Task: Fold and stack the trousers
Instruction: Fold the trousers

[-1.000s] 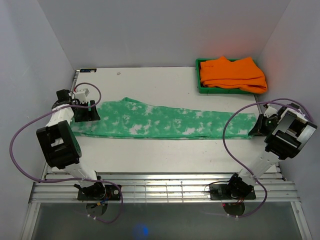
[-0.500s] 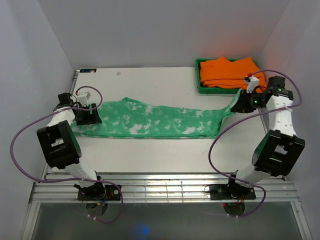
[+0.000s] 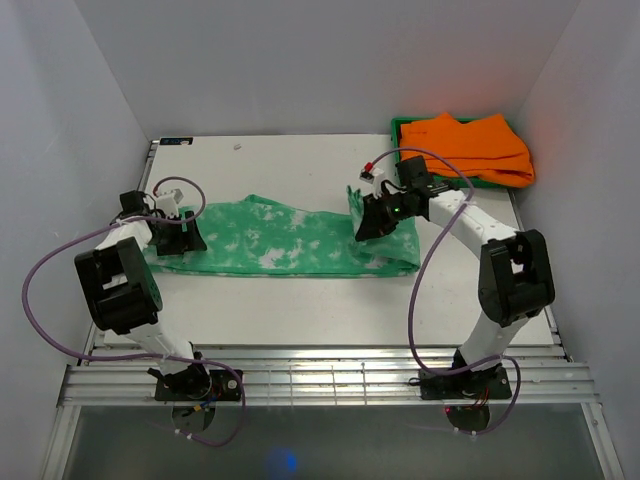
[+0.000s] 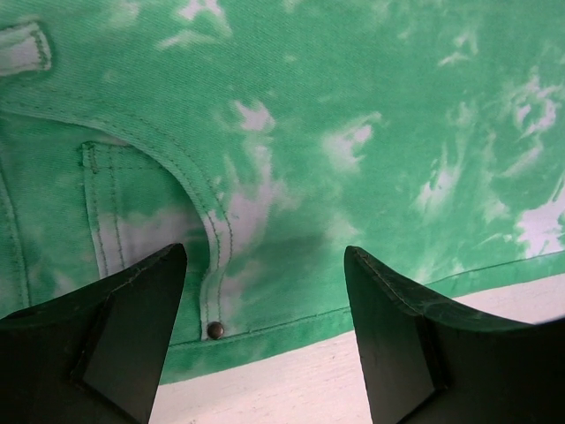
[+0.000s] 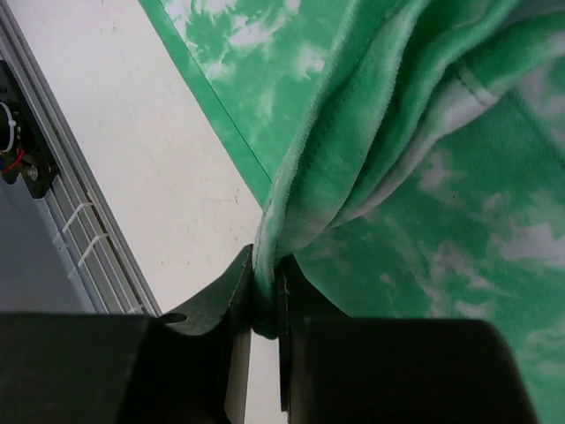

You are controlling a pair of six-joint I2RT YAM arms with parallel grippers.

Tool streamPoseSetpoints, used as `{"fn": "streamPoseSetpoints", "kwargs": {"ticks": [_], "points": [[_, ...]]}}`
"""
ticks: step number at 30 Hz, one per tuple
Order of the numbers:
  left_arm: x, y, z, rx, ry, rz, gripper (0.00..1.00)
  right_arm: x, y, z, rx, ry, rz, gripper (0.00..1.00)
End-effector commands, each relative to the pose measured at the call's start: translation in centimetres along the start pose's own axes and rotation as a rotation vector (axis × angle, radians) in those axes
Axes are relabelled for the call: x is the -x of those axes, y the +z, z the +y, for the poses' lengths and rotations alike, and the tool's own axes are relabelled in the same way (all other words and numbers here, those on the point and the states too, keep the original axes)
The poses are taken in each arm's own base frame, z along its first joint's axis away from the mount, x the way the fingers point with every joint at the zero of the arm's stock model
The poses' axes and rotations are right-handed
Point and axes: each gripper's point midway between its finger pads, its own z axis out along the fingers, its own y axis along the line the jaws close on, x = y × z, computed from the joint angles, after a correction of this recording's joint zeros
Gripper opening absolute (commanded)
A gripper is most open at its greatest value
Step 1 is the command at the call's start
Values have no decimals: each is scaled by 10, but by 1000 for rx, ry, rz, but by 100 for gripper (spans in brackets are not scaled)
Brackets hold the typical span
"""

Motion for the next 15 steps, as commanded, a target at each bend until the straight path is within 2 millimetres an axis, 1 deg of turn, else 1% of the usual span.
{"fn": "streamPoseSetpoints", "kwargs": {"ticks": [1, 2, 3, 4, 5, 6, 7, 11, 12, 13, 15], "points": [[-6, 3, -2, -20, -19, 2, 83, 33, 39, 12, 56, -15, -73, 8], [-7, 4, -2, -21, -20, 5, 83, 34, 46, 14, 61, -18, -74, 8], [-8, 4, -1, -17, -22, 7, 83, 33, 56, 21, 76, -25, -67, 8], [-9, 5, -1, -16, -24, 11, 83, 31, 63, 24, 86, 14, -62, 8], [-11, 6, -1, -18, -25, 15, 83, 29, 72, 23, 90, 30, -57, 8], [-11, 6, -1, -17, -27, 16, 83, 32, 81, 28, 100, 17, -70, 8], [-11, 6, -1, -18, -25, 15, 83, 29, 89, 29, 105, 48, -60, 8], [-11, 9, -1, -24, -36, 21, 83, 34, 111, 38, 123, 41, -83, 8], [-11, 10, 0, -24, -39, 23, 83, 32, 118, 43, 133, 42, -67, 8], [-11, 10, 0, -25, -43, 25, 83, 28, 125, 41, 134, 58, -48, 8], [-9, 10, 0, -26, -43, 21, 83, 26, 133, 47, 141, 78, -40, 8]]}}
